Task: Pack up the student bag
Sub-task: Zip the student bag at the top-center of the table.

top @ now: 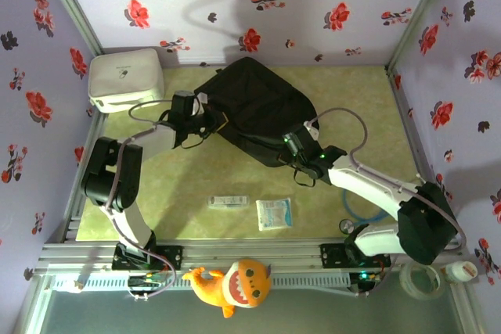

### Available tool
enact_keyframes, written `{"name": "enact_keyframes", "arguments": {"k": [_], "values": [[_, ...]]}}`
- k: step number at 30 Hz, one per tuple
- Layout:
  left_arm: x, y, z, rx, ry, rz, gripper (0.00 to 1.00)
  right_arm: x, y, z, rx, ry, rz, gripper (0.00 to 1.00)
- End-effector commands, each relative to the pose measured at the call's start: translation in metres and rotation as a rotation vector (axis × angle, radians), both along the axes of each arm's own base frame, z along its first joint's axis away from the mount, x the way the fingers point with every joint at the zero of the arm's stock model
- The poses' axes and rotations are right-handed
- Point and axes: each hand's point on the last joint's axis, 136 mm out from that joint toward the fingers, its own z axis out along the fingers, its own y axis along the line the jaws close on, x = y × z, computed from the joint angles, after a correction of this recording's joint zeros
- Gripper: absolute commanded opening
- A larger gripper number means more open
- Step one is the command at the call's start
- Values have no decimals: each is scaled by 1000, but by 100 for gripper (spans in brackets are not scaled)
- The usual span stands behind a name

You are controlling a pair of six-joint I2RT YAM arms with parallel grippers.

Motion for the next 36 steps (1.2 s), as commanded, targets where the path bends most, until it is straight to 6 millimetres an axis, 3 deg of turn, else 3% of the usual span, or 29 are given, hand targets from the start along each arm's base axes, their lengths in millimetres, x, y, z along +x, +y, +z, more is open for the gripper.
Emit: {"name": "enact_keyframes", "arguments": {"k": [1, 4, 8, 9, 12, 17, 20, 26, 30, 36], "values": [[28, 12, 14, 48, -89, 36, 0, 7, 7, 11, -24, -40, 77, 0], [36, 16, 13, 78, -92, 25, 0, 14, 24, 15, -9, -59, 161, 0], [39, 29, 9, 106, -80, 50, 13, 24, 52, 17, 23, -62, 264, 0], [39, 35, 7, 111, -72, 67, 20, 27, 61, 17, 40, -61, 290, 0], [32, 50, 3, 129, -56, 113, 40, 36, 84, 20, 86, -66, 349, 0], [7, 61, -7, 118, -7, 143, 52, 49, 113, 23, 132, -69, 406, 0], [-7, 50, -10, 27, 24, 135, 54, 52, 122, 26, 154, -72, 416, 0], [-27, 10, -15, -127, 76, 93, 56, 46, 122, 37, 190, -74, 422, 0], [-27, -16, -22, -175, 90, 58, 57, 38, 114, 41, 185, -69, 420, 0], [-17, -30, -35, -187, 111, 63, 54, 27, 104, 41, 183, -49, 406, 0]]}}
